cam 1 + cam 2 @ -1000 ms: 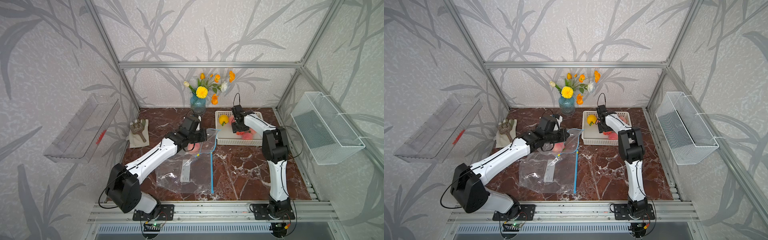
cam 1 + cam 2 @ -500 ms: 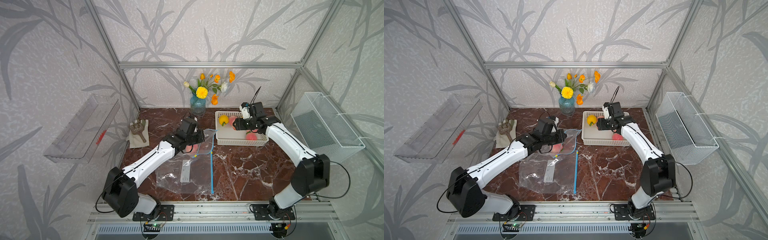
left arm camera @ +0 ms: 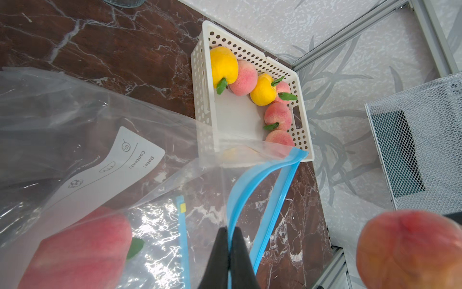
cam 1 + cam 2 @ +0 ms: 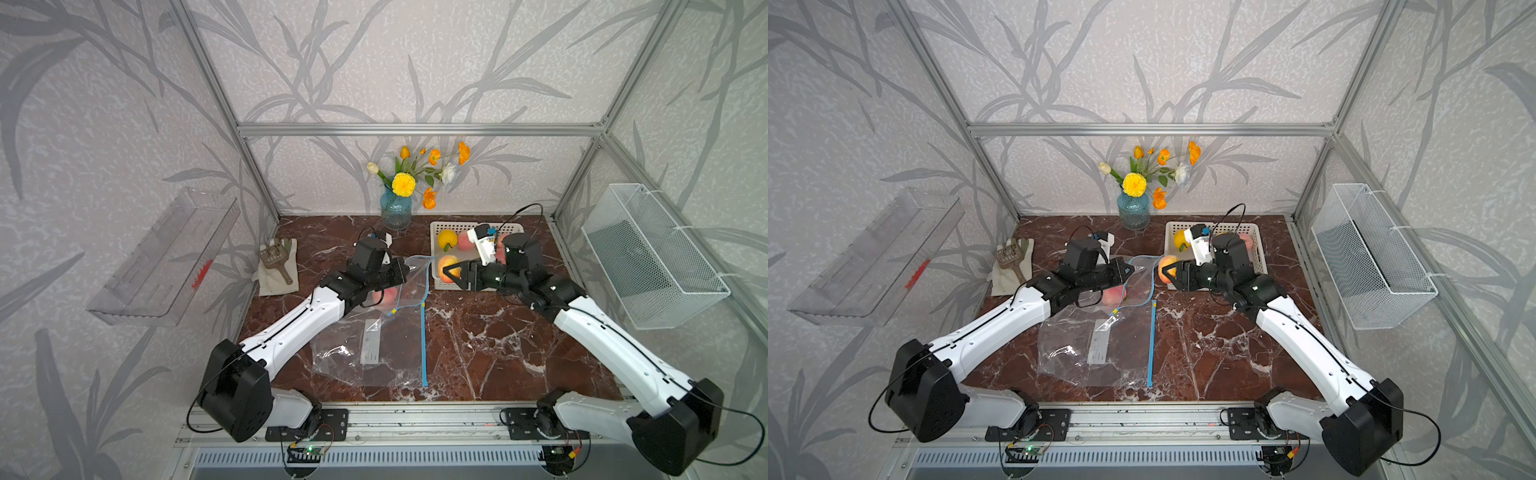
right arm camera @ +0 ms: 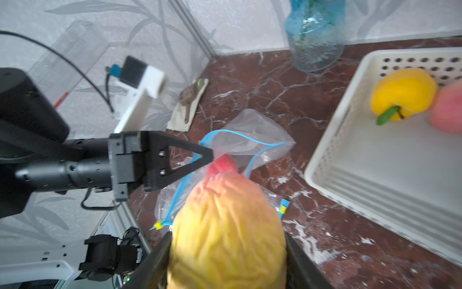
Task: Place the peach in a zip-top bag and seal the zipper
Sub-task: Pick up the peach from the basket, then place the peach in the zipper food storage bag.
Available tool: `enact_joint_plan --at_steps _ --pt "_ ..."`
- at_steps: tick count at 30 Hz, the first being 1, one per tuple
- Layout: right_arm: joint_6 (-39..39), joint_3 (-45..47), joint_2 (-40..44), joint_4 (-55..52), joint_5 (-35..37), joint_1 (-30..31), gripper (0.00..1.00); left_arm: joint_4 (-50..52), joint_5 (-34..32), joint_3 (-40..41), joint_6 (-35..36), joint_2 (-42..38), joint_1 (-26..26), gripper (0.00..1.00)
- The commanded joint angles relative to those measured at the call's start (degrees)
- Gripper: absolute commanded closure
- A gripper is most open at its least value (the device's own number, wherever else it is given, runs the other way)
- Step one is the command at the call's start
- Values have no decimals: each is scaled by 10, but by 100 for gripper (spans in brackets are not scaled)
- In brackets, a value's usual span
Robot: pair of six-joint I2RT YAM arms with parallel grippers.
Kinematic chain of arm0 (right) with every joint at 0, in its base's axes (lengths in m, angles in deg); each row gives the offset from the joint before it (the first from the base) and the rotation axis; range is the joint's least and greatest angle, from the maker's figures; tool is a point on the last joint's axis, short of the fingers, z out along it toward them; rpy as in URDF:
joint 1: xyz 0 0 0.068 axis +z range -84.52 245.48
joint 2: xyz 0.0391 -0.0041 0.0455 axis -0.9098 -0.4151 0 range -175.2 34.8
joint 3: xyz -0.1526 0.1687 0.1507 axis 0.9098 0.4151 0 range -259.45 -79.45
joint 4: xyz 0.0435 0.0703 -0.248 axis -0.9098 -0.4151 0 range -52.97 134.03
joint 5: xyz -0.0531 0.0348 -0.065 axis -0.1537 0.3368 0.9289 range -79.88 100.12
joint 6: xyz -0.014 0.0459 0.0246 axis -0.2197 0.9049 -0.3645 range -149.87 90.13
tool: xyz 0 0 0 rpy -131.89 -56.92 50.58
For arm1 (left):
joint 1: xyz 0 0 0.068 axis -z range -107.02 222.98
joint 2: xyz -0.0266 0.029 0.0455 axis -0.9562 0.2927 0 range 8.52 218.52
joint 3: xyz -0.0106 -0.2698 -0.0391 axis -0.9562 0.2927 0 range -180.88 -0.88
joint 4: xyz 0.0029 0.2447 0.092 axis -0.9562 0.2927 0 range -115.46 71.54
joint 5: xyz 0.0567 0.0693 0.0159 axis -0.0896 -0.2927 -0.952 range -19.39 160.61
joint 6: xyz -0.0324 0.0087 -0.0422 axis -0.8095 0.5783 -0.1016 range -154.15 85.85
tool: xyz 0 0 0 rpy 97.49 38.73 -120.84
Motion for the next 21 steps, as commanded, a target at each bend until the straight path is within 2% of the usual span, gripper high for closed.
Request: enact_joint_plan --at_steps 1,5,12,21 --pt "10 8 -1 66 40 43 41 -6 14 -3 11 -13 -2 100" --pt "7 -7 -37 75 62 62 40 5 12 -3 6 -20 -2 100" --pt "-31 -24 -88 93 12 104 38 23 13 -23 7 -25 -1 100" --pt "-14 -17 -107 83 77 114 37 63 -8 -65 33 -45 -1 100"
